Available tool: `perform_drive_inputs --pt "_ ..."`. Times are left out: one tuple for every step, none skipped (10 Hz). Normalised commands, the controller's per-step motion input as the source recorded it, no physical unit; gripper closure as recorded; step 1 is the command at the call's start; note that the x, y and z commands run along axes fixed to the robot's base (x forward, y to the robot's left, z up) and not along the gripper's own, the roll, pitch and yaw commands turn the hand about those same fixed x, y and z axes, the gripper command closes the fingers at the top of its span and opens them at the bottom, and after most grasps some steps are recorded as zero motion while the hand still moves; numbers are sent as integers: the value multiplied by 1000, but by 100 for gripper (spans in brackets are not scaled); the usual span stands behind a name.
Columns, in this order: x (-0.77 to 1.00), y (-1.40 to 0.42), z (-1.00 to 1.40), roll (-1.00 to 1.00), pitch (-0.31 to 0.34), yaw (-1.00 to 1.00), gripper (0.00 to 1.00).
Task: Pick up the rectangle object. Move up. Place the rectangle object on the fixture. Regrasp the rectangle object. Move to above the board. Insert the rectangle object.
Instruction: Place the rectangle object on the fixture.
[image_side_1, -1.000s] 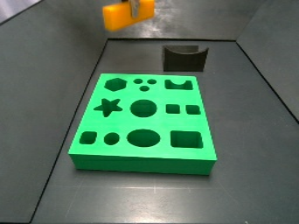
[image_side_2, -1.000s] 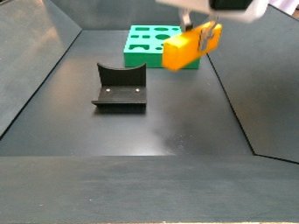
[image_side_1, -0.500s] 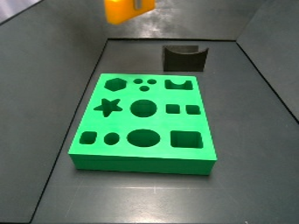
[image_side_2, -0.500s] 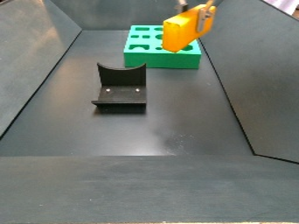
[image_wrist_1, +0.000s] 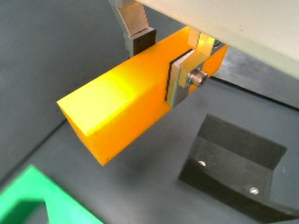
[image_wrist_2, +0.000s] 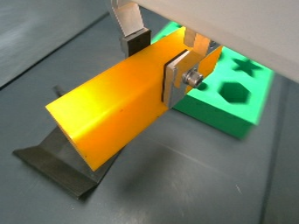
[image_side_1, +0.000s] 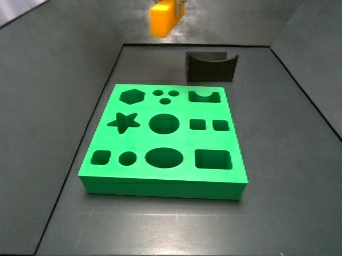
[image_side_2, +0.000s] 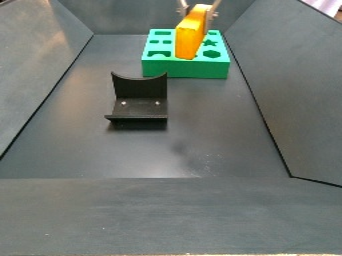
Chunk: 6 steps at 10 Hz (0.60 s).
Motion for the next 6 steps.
perform_drive_inputs --pt "1000 -141 -41 13 125 1000 100" --pt "1000 -106 -29 23 146 761 100" --pt "886 -65 -13 33 151 471 100" --pt "793 -44 -7 39 151 310 100" --pt "733 -34 -5 43 148 233 100" --pt "609 -23 -5 50 143 134 100"
